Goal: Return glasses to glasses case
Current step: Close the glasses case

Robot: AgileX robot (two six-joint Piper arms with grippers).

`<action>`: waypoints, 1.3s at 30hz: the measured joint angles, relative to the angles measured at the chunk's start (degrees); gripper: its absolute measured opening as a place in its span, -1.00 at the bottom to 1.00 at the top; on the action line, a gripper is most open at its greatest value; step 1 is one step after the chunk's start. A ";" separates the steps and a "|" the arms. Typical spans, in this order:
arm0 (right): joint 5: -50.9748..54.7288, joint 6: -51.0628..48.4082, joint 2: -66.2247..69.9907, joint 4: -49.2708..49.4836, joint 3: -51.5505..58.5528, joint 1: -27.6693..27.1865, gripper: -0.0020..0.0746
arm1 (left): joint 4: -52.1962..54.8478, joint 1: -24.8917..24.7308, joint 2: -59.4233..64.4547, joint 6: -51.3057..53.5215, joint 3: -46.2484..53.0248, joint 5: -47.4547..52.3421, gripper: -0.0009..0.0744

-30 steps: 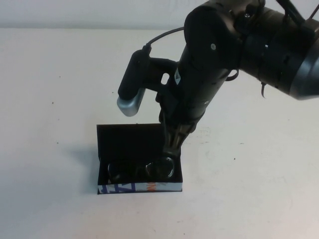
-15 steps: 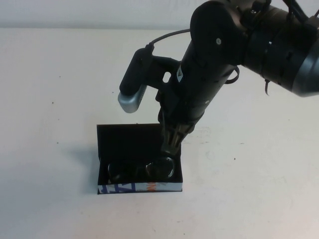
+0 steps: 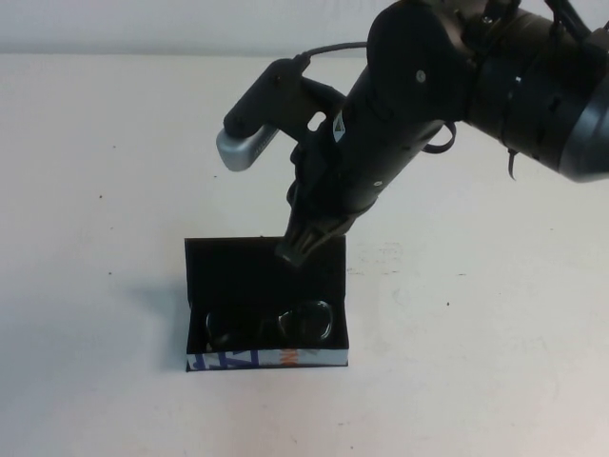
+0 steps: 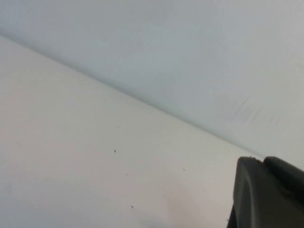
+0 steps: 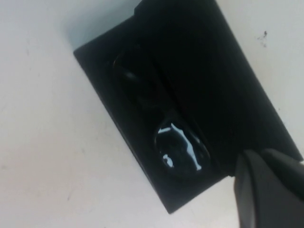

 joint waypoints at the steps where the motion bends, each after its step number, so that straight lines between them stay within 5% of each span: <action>1: -0.95 1.48 0.00 0.00 0.00 0.00 -0.98 | 0.00 -0.24 0.90 -0.49 -1.36 1.44 -0.99; 9: -3.77 7.63 0.00 0.00 0.00 -0.07 -0.98 | -0.12 -6.13 24.22 4.79 -24.04 25.79 -0.99; 17: -3.86 11.18 0.23 4.35 0.00 -4.29 -0.98 | -13.88 -8.11 48.96 30.03 -39.48 47.23 -0.99; 24: -4.35 11.67 3.21 7.46 0.00 -8.04 -0.98 | -36.57 -9.47 62.90 55.25 -34.77 41.90 -0.99; 39: -7.09 13.10 9.92 9.56 -6.78 -8.60 -0.98 | -72.97 -21.47 87.09 97.62 -33.10 25.11 -0.99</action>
